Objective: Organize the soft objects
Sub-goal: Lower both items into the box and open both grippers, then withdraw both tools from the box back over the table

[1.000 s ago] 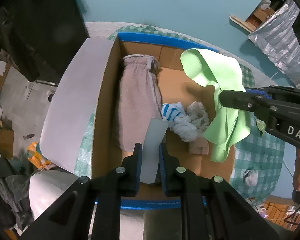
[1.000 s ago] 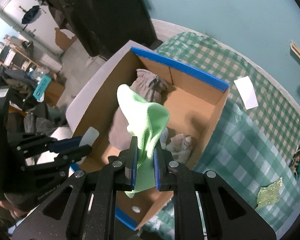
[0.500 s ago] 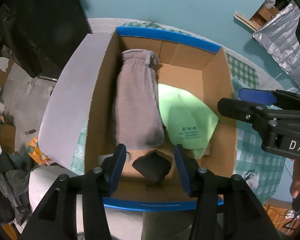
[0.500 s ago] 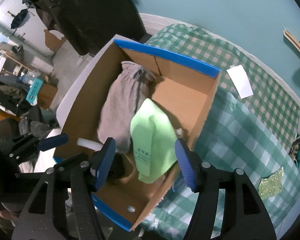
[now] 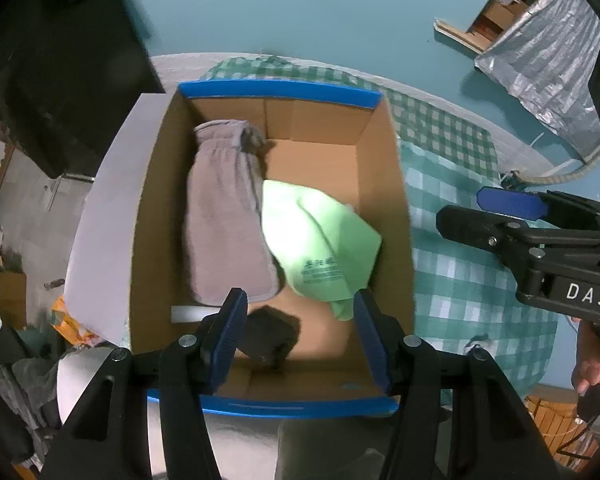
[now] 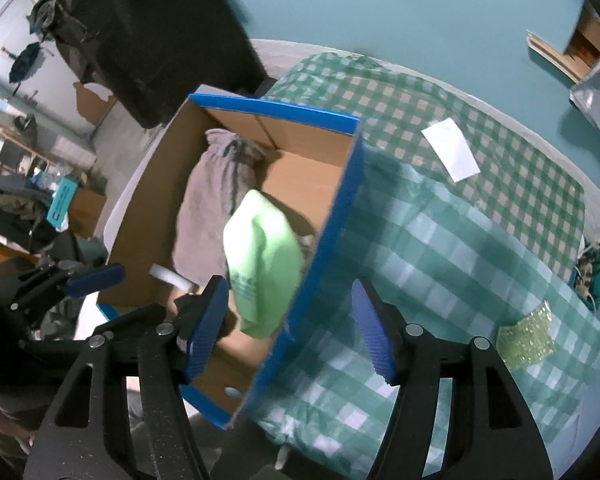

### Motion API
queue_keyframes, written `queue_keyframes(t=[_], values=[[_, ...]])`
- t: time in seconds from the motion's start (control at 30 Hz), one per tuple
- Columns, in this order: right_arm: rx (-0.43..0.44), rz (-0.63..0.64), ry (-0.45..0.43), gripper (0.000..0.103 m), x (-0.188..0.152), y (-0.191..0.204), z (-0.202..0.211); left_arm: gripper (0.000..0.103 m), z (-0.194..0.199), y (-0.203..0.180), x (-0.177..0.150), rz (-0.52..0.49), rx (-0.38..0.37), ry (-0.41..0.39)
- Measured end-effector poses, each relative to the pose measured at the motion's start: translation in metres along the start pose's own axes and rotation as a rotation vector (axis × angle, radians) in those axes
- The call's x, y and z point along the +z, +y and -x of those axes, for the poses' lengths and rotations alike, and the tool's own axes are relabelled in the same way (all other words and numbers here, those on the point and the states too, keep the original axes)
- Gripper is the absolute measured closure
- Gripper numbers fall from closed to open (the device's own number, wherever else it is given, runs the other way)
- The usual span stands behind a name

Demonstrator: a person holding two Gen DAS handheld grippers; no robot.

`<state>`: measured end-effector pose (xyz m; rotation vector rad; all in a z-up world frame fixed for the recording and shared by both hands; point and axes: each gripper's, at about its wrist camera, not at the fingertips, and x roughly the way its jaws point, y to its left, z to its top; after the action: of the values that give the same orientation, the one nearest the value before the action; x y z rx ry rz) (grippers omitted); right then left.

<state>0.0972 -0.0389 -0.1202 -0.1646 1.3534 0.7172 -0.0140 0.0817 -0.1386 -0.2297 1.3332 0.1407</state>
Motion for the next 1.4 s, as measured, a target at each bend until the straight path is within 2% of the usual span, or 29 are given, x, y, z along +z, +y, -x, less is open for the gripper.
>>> queue_keyframes(t=[0.2,0.87,1.4], values=[[-0.015,-0.042,-0.008,0.039,-0.014,-0.024,0.009,0.045,0.001,-0.02,0.001,-0.017,-0.025,0.002],[-0.083,-0.258,-0.018,0.038,-0.078,-0.126,0.038,0.044,0.002,-0.104,0.003,-0.173,-0.064,0.001],[-0.129,-0.362,-0.007,0.038,-0.128,-0.182,0.052,0.043,-0.009,-0.161,0.0,-0.284,-0.078,0.013]])
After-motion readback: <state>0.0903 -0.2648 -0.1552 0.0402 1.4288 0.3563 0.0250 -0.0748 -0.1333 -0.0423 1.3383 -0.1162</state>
